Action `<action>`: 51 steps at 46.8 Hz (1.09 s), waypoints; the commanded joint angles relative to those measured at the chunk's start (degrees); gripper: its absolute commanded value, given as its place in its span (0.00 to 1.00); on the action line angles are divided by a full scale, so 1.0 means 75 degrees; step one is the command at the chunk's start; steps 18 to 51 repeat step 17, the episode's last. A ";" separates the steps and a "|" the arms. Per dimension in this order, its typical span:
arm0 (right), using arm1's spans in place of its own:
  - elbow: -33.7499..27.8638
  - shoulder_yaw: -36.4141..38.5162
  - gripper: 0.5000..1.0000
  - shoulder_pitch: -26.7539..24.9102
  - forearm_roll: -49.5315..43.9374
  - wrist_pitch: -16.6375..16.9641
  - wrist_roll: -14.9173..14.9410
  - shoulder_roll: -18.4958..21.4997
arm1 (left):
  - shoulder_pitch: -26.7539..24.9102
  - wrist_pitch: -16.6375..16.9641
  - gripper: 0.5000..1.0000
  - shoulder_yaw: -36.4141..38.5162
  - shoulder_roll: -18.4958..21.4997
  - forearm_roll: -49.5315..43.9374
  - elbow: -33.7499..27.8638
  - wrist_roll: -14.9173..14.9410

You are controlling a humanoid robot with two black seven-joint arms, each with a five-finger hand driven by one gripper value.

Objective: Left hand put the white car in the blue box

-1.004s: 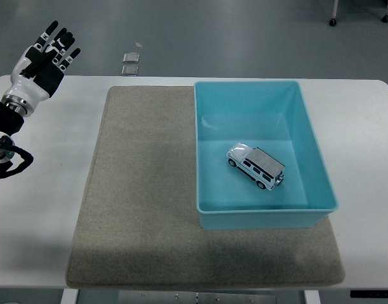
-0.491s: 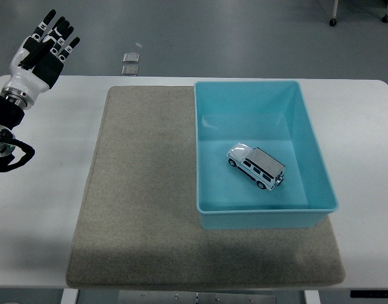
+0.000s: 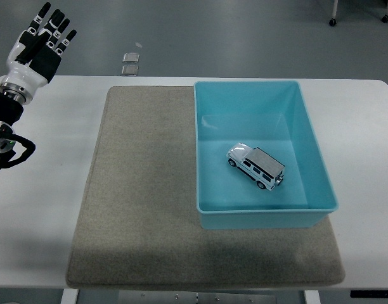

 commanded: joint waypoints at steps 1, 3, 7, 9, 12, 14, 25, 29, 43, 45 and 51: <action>-0.0003 -0.0013 0.87 -0.0010 0.0002 -0.0015 0.0000 0.0000 | 0.0027 0.0009 0.99 -0.0072 0.0017 0.0000 -0.0001 -0.0001; -0.0003 -0.0013 0.87 -0.0010 0.0002 -0.0015 0.0000 0.0000 | 0.0027 0.0009 0.99 -0.0107 0.0017 0.0000 -0.0001 -0.0001; -0.0015 -0.0001 0.87 -0.0010 0.0026 -0.0015 0.0000 0.0000 | 0.0027 0.0009 0.99 -0.0177 0.0052 0.0000 -0.0001 -0.0001; -0.0003 -0.0001 0.87 -0.0010 0.0026 0.0044 0.0000 0.0000 | 0.0015 -0.0014 0.99 -0.0201 0.0052 0.0000 -0.0001 -0.0001; -0.0015 -0.0001 0.87 -0.0010 0.0002 0.0021 0.0000 0.0000 | 0.0015 -0.0014 0.99 -0.0212 0.0052 0.0000 -0.0001 -0.0001; -0.0038 -0.0024 0.87 -0.0010 -0.0056 -0.0038 0.0000 0.0000 | 0.0015 -0.0014 0.99 -0.0224 0.0052 0.0000 -0.0001 -0.0001; -0.0003 -0.0024 0.87 -0.0010 -0.0033 -0.0015 0.0000 0.0000 | -0.0009 -0.0026 0.99 -0.0236 0.0052 0.0000 -0.0001 -0.0001; -0.0003 -0.0024 0.87 -0.0010 -0.0033 -0.0015 0.0000 0.0000 | -0.0009 -0.0026 0.99 -0.0236 0.0052 0.0000 -0.0001 -0.0001; -0.0003 -0.0024 0.87 -0.0010 -0.0033 -0.0015 0.0000 0.0000 | -0.0009 -0.0026 0.99 -0.0236 0.0052 0.0000 -0.0001 -0.0001; -0.0003 -0.0024 0.87 -0.0010 -0.0033 -0.0015 0.0000 0.0000 | -0.0009 -0.0026 0.99 -0.0236 0.0052 0.0000 -0.0001 -0.0001; -0.0003 -0.0024 0.87 -0.0010 -0.0033 -0.0015 0.0000 0.0000 | -0.0009 -0.0026 0.99 -0.0236 0.0052 0.0000 -0.0001 -0.0001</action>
